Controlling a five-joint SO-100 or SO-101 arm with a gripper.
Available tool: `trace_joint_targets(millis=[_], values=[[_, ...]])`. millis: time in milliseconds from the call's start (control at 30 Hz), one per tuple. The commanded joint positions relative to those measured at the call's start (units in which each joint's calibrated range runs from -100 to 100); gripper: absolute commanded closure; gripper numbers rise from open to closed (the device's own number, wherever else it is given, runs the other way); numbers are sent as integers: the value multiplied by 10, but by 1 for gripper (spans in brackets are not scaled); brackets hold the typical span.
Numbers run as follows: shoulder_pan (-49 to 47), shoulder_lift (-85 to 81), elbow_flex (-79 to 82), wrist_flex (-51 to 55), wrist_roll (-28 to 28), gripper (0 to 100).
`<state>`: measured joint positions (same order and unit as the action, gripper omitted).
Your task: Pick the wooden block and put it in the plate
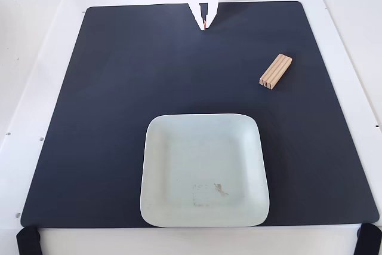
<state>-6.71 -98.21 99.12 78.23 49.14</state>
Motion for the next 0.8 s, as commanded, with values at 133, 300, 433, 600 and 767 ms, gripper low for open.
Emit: trace_joint_targets(millis=[133,300,433,600,767], values=[[-2,1,2,4,1,99],[-3,1,2,4,3,99],[-3,2,-10,1,5,99],[-10,52,-105,4,5,99],[-38,225,-268,4,1,99]])
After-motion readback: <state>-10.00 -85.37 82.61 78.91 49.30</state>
